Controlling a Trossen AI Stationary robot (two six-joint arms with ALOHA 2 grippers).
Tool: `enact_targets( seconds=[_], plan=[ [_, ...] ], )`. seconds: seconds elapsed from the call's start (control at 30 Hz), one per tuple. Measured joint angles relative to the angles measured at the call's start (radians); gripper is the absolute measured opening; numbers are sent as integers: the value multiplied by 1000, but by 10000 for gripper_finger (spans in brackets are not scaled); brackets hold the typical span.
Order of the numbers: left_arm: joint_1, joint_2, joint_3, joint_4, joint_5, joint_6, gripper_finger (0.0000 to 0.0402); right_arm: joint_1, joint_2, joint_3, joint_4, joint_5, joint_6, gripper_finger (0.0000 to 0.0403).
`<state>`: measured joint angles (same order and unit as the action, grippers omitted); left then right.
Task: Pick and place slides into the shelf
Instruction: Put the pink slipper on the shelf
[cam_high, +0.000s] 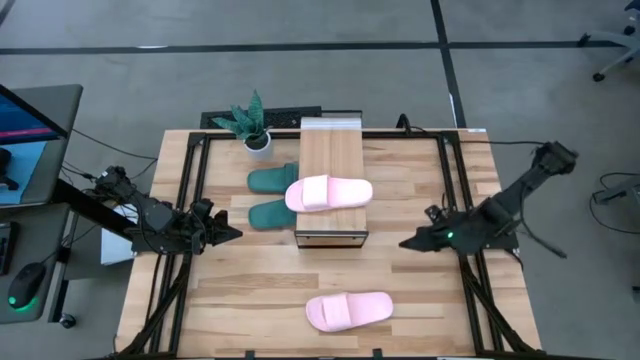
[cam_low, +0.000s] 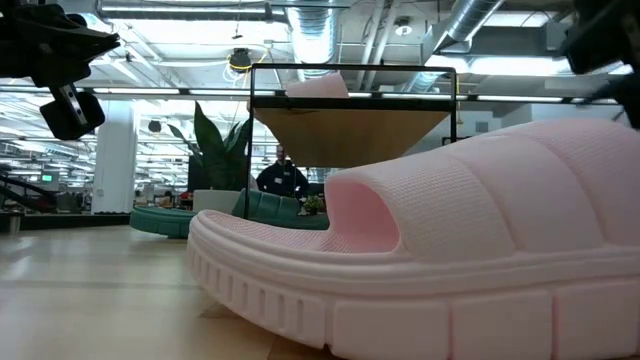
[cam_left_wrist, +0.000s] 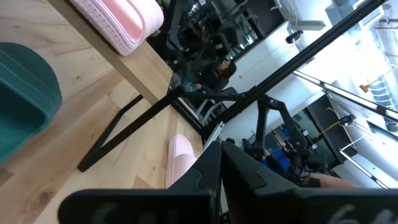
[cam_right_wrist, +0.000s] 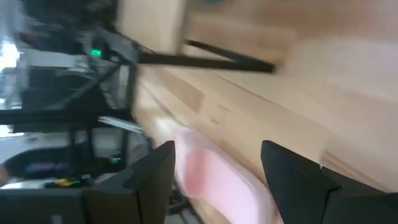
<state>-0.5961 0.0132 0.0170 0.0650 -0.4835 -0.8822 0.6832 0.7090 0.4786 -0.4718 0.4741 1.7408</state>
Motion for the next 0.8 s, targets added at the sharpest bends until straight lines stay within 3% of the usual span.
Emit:
enact_targets(
  seconds=[0.2, 0.43, 0.8],
  plan=[
    [0, 0, 0, 0, 2, 0, 0, 67, 168, 0, 102, -87, 103, 230],
    [0, 0, 0, 0, 8, 0, 0, 107, 345, 0, 284, -118, 152, 230],
    [0, 0, 0, -1, 33, 0, 0, 142, 530, 0, 457, -190, 217, 230]
  ],
)
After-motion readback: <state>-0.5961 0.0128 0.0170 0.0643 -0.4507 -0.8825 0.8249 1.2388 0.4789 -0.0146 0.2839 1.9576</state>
